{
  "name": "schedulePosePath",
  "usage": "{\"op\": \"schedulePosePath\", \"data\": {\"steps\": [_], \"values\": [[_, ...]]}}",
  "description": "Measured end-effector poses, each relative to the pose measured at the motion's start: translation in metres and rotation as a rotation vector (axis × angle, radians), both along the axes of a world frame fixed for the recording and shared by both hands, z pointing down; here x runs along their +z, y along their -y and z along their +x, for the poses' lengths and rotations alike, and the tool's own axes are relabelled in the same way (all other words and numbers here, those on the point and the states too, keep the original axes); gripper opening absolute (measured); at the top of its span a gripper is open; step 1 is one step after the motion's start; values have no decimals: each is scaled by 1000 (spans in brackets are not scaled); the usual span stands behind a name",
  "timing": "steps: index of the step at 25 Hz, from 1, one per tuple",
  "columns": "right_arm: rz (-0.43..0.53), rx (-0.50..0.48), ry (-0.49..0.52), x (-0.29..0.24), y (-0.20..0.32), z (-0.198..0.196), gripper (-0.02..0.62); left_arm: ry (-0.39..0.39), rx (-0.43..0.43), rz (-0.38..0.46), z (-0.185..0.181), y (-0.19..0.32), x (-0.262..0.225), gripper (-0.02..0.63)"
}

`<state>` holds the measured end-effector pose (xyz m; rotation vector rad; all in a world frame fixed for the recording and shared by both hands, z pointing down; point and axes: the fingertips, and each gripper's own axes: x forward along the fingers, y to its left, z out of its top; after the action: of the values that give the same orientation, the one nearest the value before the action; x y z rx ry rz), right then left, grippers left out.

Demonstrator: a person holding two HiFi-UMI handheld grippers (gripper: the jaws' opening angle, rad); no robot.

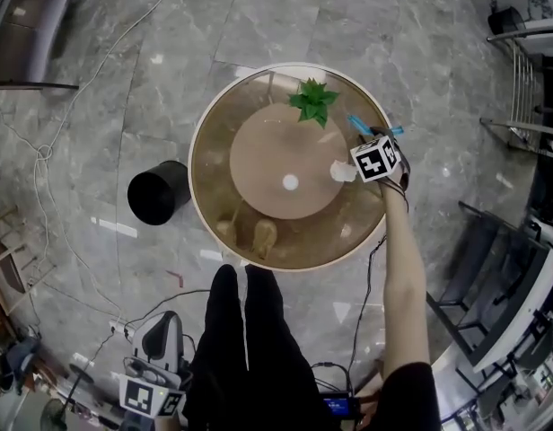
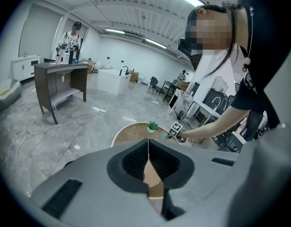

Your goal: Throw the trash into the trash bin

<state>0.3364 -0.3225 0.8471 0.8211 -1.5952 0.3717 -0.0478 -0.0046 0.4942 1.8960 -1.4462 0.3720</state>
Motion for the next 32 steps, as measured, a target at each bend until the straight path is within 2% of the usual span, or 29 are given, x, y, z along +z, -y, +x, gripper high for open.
{"op": "schedulePosePath", "data": {"steps": [4,7,14,17,19,25,29,32], "values": [[-5,11,-34,7,6,5,67,-1,-8,-6,-5,-1,4,9],[26,-4,-50,-1,10,1,14,-5,-22,-6,-10,-2,5,9],[101,-27,14,-39,-9,-26,5,-29,-36,24,-17,-1,-3,9],[155,7,78,-69,-17,-42,5,-38,-51,47,-20,-2,-8,9],[194,-7,113,-94,-27,-58,5,-40,-58,68,-21,-4,-15,9],[280,-101,215,-185,-71,-135,5,-42,-111,163,-41,-5,-46,9],[318,-208,288,-239,-99,-208,4,-36,-177,206,-61,-15,-64,9],[296,-285,364,-262,-133,-275,3,-33,-230,242,-84,-30,-78,9]]}}
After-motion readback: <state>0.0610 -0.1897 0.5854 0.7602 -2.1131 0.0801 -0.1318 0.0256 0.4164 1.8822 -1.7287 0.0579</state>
